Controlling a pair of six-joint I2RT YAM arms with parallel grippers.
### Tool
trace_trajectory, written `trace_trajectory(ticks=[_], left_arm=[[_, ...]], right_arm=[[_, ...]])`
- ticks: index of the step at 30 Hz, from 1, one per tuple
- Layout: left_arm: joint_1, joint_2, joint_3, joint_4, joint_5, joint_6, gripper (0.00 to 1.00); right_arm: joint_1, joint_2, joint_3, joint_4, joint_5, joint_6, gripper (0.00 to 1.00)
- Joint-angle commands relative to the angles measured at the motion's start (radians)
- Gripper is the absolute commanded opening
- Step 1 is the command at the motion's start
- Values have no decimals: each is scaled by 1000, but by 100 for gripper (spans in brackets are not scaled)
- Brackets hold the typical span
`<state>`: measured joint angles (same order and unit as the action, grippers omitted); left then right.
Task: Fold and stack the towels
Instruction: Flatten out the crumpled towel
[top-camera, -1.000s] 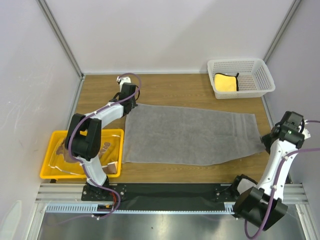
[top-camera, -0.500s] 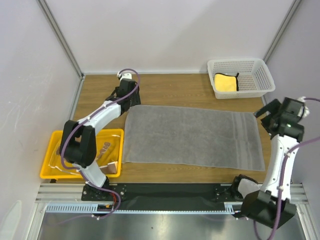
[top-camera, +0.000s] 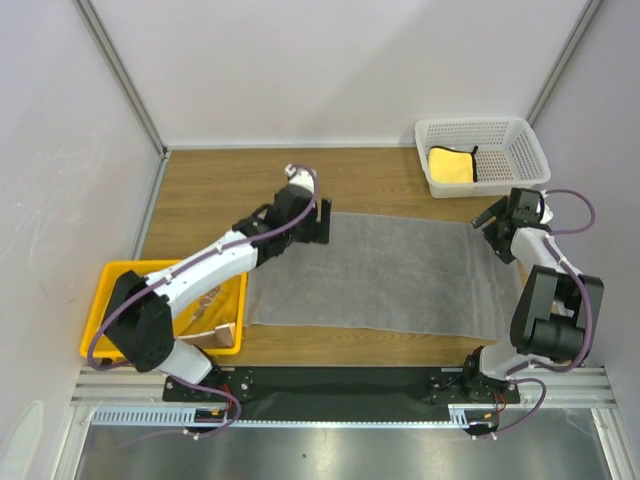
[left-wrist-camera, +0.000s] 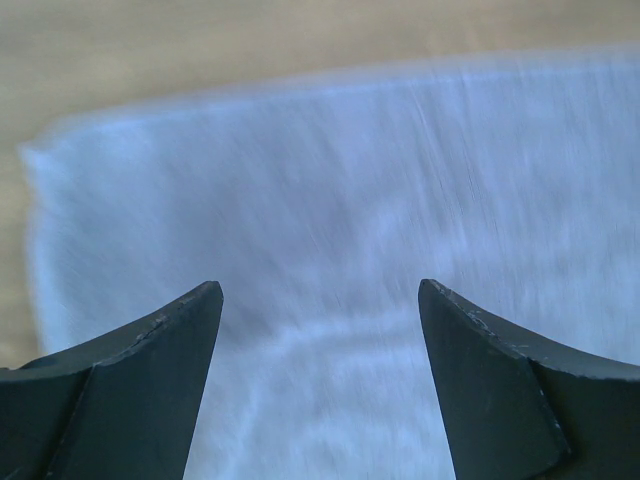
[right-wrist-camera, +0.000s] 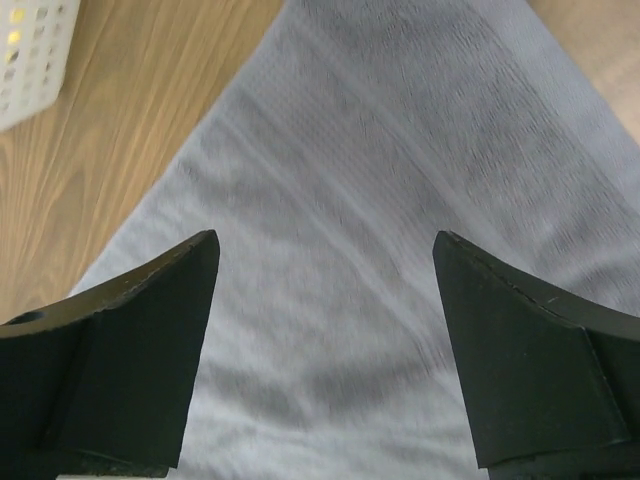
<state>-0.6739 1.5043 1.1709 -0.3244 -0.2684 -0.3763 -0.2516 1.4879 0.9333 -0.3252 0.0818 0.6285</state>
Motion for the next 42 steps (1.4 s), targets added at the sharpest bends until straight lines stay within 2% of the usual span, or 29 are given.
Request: trace_trajectory(ticks=[1,6,12,19,28,32,38,42], left_arm=[[-73,-76,-133,42,116,-16,85],[-188,-101,-270,145,138,-29,85],[-239,-38,-344,215,144,-110,83],[-289,46,-370,265,143,-167,80],[-404,163,-307,251,135,-197,75],[-423,174,-297,216,121,-205,75],[-431,132,-310,73,38,-220,75],[-431,108,-341,-39,-35,-253,75]], right_arm=[[5,70,4,155,44,19,90],[11,181,13,181,59,14,83],[-1,267,39,192,111,-6,82],[-73,394,122,186,37,28,82],[-84,425,228,144,16,-36,83],[-61,344,226,129,19,-56,85],[0,108,211,61,67,-105,90],[17,-64,130,37,15,-93,91]])
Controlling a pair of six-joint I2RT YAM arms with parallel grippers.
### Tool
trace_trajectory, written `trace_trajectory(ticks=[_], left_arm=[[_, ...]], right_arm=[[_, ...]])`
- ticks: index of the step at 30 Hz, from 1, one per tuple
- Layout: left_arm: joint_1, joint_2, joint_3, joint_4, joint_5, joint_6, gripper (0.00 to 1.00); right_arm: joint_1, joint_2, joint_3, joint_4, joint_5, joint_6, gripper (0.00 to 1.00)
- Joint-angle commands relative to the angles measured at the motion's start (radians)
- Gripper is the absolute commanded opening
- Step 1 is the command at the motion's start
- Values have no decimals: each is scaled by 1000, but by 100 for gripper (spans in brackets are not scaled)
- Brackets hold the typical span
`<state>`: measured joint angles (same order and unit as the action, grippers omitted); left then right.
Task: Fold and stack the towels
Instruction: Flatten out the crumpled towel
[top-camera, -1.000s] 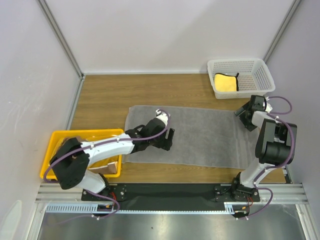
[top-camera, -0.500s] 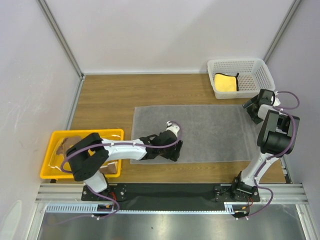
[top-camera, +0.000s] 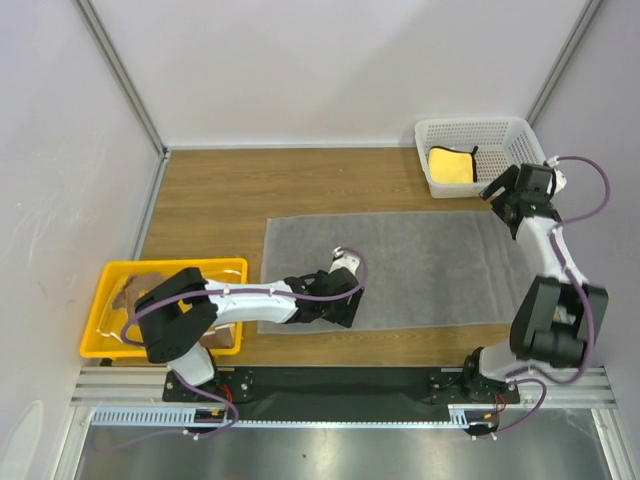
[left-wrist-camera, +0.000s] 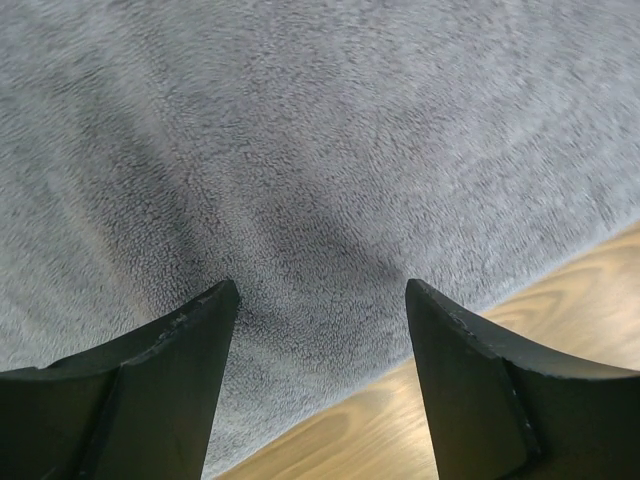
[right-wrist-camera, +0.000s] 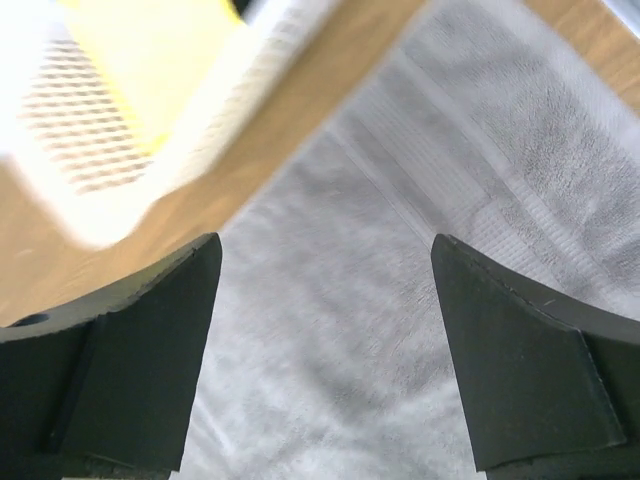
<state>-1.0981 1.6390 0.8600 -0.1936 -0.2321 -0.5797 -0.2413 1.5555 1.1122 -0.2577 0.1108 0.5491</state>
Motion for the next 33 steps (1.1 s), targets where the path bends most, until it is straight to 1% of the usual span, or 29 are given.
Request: trace_trajectory(ticks=[1,4,9,15,17,18,20,21,22,25,28,31,33], left_arm=[[-6,-28,-35,-181,-84,-57,75],[-5,-27,-47,-201,-102,-74,76],[-5,-54,-35,-208,-116,-55,78],[-6,-240,-24,-162,-79,-2,83],[-6,-283,-18,-161,-85,15,86],[-5,-319,-12,-162,-95,17,89],[-3,-349,-7,-155,-128,26,92],[-2,-364,-3,-149,-141,26,94],[1,-369,2,-152,-162,24,94],[6,-386,25,-171,-202,3,95],[6,-425,17,-168,-236,-41,95],[6,-482,-30,-152,-246,-87,95],[6,-560,-77,-164,-254,-124,96]], right_arm=[[13,-156,-67,-34,-19,-11,91],[59,-247,-143,-46,-43,1,91],[149,-313,-224,-66,-30,21,92],[238,-307,-213,-84,-66,26,92],[305,-319,-207,-90,-57,20,93],[321,-337,-207,-97,-56,17,93],[349,-356,-210,-104,-57,8,98],[373,-368,-209,-121,-56,2,99],[382,-374,-207,-132,-60,-8,100],[430,-415,-210,-161,-69,-28,100],[479,-471,-241,-150,-68,-40,100],[502,-503,-262,-158,-86,-35,100],[511,-534,-275,-175,-88,-26,100]])
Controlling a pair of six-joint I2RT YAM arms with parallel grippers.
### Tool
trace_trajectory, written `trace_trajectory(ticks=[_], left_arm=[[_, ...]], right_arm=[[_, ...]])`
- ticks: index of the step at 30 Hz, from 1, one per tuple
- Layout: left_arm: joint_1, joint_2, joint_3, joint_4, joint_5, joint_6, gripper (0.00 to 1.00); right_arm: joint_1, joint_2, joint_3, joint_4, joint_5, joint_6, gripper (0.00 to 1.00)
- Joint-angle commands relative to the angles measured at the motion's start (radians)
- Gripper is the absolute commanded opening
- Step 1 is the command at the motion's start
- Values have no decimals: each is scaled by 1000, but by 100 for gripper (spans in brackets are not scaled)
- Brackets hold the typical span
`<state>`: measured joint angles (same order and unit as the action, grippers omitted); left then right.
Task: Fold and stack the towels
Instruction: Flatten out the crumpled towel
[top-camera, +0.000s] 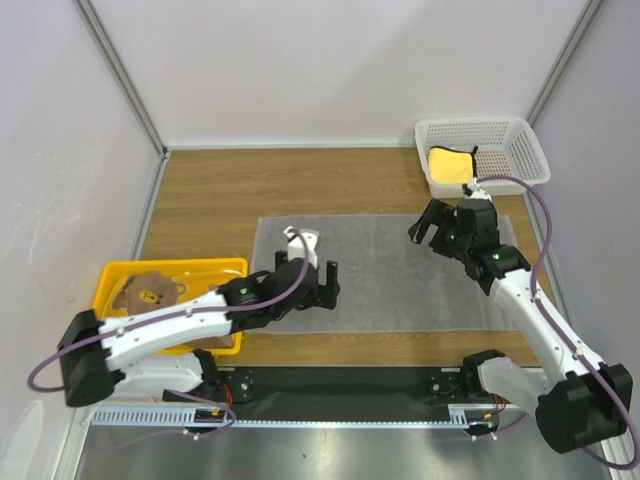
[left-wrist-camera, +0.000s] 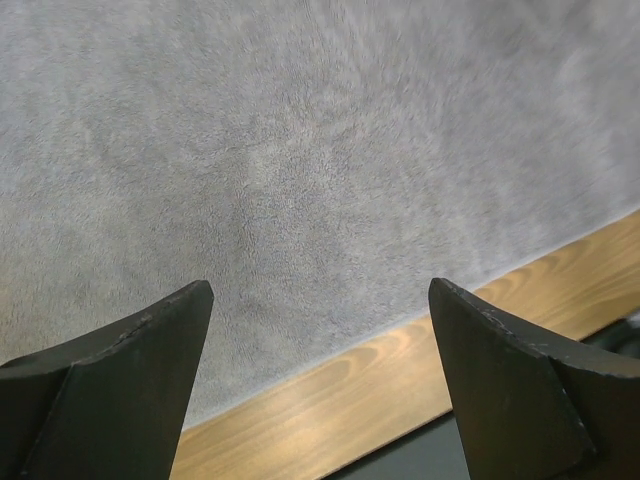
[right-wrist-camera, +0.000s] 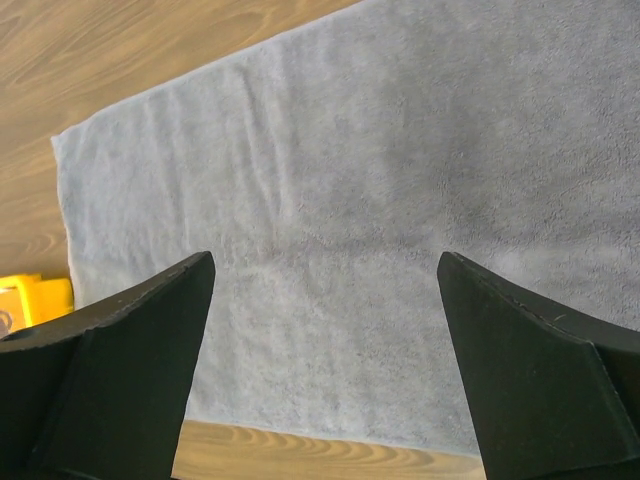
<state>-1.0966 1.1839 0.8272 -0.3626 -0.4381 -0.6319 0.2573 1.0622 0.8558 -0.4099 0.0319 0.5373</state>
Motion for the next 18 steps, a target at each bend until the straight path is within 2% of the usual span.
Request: trace_trajectory(ticks=[1,5,9,11,14,16,18], left_arm=[[4,-137,-60,-1,-51,-92,96],[6,-265,-118,-33,-77,-115,100],[52,-264,-105,-18,-84,-82,100],[147,-230,-67,20,4,-26,100],[311,-126,2,74,212,43,100],[401,-22,59,61,297,64,100],[432,45,163,13,309,87,100]], right_arm=[[14,-48,-21,-30,-7,-7,100],[13,-73,-24,-27,-23,-2,100],[13,-47,-50,28,-21,76,100],[11,-18,-55,63,-50,108,100],[11,53,-26,79,-38,157,100],[2,107,-9,80,-36,185,100],[-15,133,18,43,-56,205,100]])
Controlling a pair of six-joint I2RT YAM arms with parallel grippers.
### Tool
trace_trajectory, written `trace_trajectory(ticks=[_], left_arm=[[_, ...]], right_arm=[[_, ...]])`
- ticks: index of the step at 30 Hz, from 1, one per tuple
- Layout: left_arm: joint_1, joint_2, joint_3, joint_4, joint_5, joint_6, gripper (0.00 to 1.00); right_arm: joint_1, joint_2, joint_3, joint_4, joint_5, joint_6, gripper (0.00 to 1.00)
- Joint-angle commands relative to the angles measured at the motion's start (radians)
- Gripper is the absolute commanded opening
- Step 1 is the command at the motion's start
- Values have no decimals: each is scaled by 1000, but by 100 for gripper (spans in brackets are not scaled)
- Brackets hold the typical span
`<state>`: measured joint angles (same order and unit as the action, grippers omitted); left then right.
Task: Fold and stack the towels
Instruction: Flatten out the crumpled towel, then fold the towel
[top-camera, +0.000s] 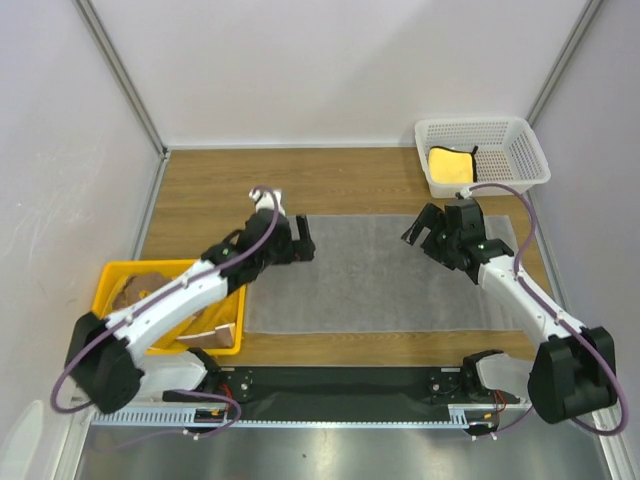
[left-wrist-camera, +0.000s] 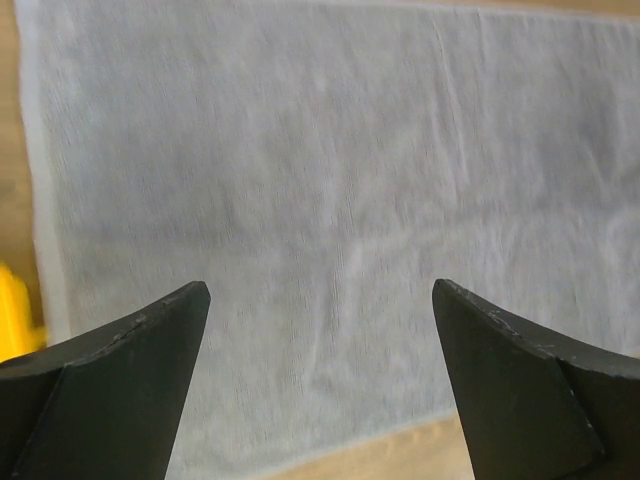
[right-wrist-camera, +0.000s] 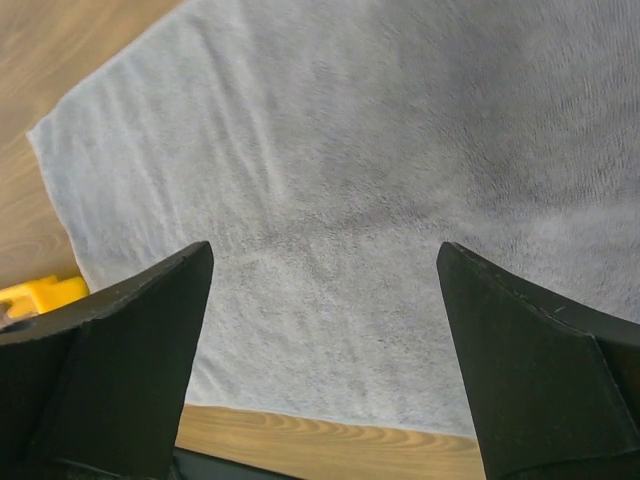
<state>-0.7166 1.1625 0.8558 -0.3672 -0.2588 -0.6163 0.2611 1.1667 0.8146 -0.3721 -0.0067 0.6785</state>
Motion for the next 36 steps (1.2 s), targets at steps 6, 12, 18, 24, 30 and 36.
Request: trace_trajectory(ticks=[6,12,18,24,30,36], left_arm=[[74,244,331,-91,156,125,100],[72,286,330,-101,228,135,97],[66,250,295,-68,271,197,94],[66,215,264,-111,222,204,94],[68,166,197,-133,184,202,94],[68,174,166,-141,178,173,94]], right_arm=[[-37,22,21,-4,-47,213,99],[-45,195,188,-4,5,53,99],[-37,463,478,-88,19,-17,95],[29,773,806,-220,68,-192,88],[73,942,1037,-439,188,-267,82],[73,947,971,-399,151,-284,66]])
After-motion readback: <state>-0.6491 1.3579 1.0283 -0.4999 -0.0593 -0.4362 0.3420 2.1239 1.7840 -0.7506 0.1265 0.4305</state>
